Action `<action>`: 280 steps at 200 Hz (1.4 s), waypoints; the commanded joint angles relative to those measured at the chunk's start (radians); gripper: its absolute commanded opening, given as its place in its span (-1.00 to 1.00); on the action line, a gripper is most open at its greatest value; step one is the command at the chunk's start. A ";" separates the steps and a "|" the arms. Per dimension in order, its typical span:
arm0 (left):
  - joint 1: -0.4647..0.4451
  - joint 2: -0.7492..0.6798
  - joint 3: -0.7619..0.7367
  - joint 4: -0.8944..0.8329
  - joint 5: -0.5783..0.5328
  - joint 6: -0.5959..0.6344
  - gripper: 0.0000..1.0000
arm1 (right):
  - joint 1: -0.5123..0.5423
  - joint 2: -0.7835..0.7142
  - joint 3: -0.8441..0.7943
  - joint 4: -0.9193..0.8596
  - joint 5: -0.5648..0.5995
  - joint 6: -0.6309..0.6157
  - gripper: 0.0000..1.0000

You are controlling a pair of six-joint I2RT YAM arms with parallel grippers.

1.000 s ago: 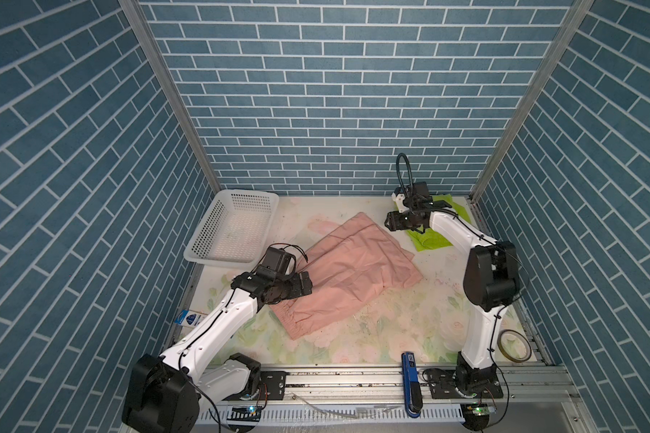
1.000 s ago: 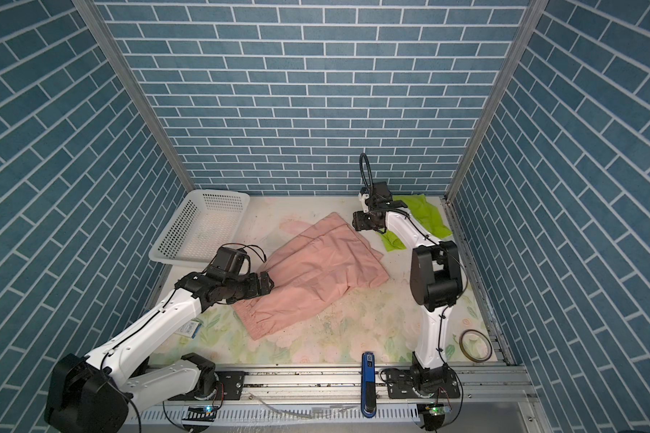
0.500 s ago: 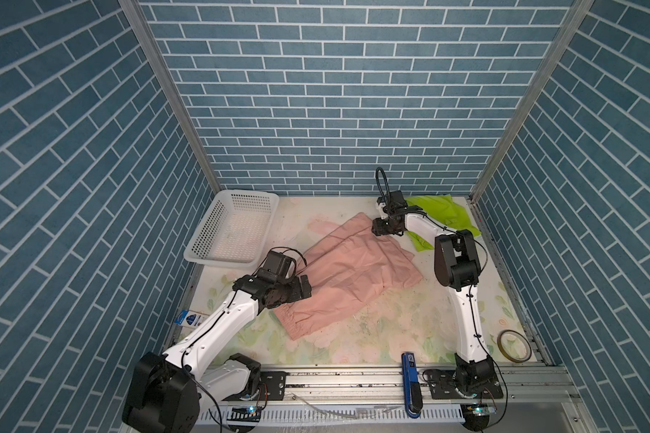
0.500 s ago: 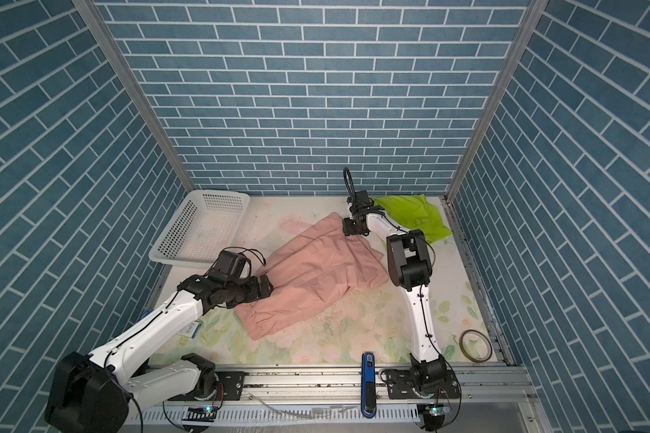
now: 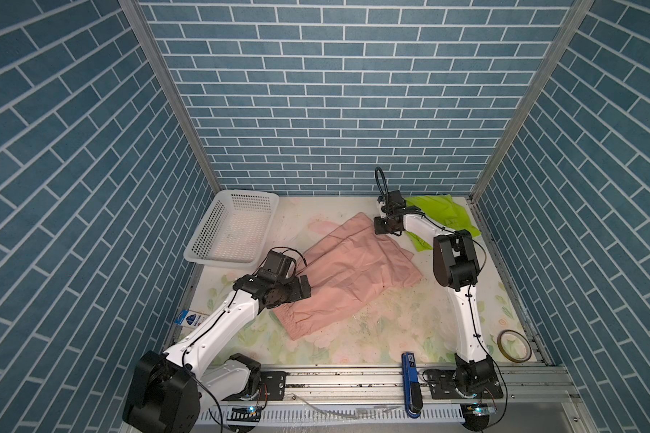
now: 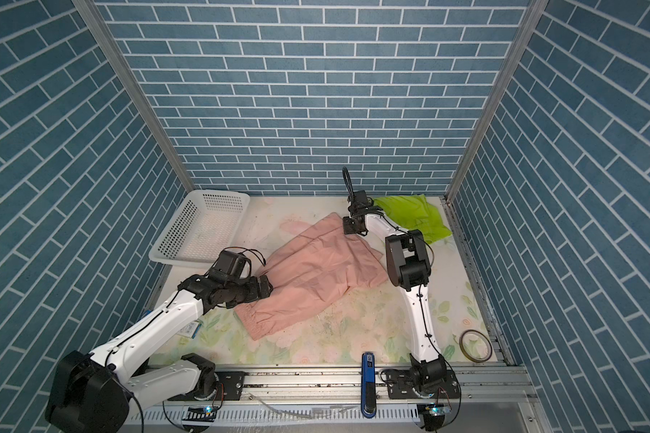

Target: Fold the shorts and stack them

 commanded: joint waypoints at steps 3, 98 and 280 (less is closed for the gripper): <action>0.006 0.000 -0.017 0.002 -0.005 0.015 0.99 | 0.019 -0.086 0.007 -0.039 0.066 -0.039 -1.00; 0.005 -0.021 -0.022 0.014 -0.001 0.010 0.99 | 0.048 -0.105 0.151 -0.141 0.165 -0.100 -0.96; 0.007 0.007 -0.016 0.005 -0.005 0.023 0.99 | -0.145 -0.395 -0.537 0.018 -0.190 -0.118 0.47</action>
